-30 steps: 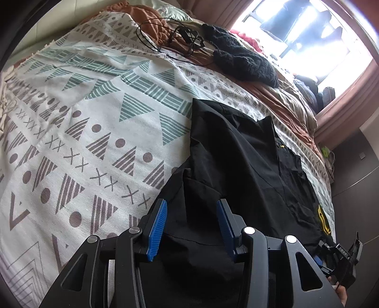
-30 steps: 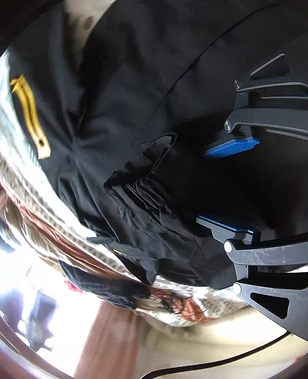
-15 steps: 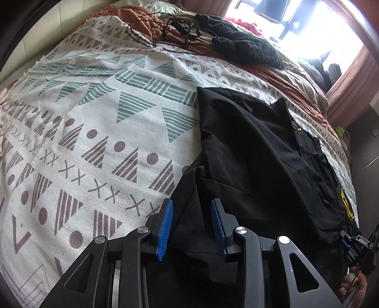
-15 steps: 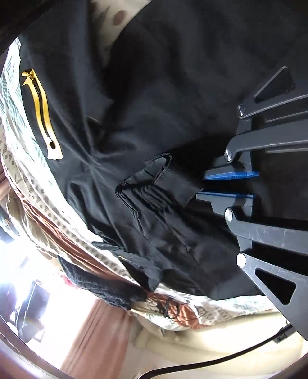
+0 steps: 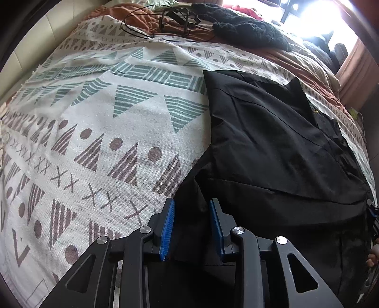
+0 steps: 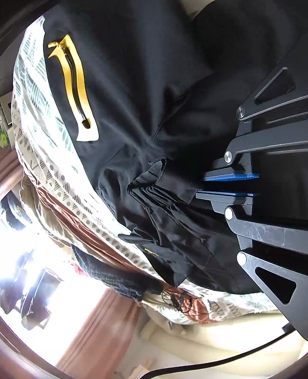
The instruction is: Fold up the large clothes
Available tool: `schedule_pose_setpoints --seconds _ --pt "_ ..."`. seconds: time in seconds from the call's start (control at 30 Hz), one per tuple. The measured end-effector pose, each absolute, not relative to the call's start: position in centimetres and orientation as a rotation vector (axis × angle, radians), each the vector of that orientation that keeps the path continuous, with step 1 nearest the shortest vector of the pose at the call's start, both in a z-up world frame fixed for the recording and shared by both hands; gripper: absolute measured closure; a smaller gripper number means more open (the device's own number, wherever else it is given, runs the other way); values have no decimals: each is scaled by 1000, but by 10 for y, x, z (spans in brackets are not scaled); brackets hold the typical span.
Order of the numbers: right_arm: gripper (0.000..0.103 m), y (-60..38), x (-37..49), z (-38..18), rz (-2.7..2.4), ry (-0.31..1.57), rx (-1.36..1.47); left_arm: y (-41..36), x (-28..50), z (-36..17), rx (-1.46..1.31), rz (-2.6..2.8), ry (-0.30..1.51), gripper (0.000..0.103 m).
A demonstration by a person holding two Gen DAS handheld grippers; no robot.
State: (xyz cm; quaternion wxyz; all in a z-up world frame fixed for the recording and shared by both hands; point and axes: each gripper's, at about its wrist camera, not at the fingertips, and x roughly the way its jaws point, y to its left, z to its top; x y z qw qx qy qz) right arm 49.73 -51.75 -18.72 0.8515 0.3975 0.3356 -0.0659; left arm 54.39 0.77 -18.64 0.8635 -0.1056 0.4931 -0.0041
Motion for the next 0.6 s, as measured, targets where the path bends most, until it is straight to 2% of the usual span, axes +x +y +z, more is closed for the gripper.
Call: schedule_pose_setpoints --seconds 0.17,0.2,0.23,0.27,0.33,0.37,0.4,0.43,0.5,0.6 --pt "91 -523 507 -198 -167 768 855 12 543 -183 -247 8 1034 71" --pt "84 -523 506 -199 -165 770 867 13 542 -181 -261 11 1032 71" --pt "71 -523 504 -199 -159 773 873 14 541 -179 -273 9 1027 71" --pt "64 -524 502 -198 -144 769 881 14 540 -177 -282 10 1023 70" --pt "42 -528 491 -192 -140 743 895 13 538 -171 -293 9 1008 69" --pt "40 -532 483 -186 -154 720 899 12 536 -168 -304 3 994 67" --pt "39 -535 477 -182 -162 698 904 13 534 -164 -323 -2 979 55" --pt "39 -538 471 -178 -163 681 911 13 532 -161 -341 -4 966 37" --pt "39 -547 459 -172 -174 653 931 13 526 -152 -372 -11 922 18" --pt "39 -558 438 -166 -216 617 943 6 520 -137 -361 -24 873 15"
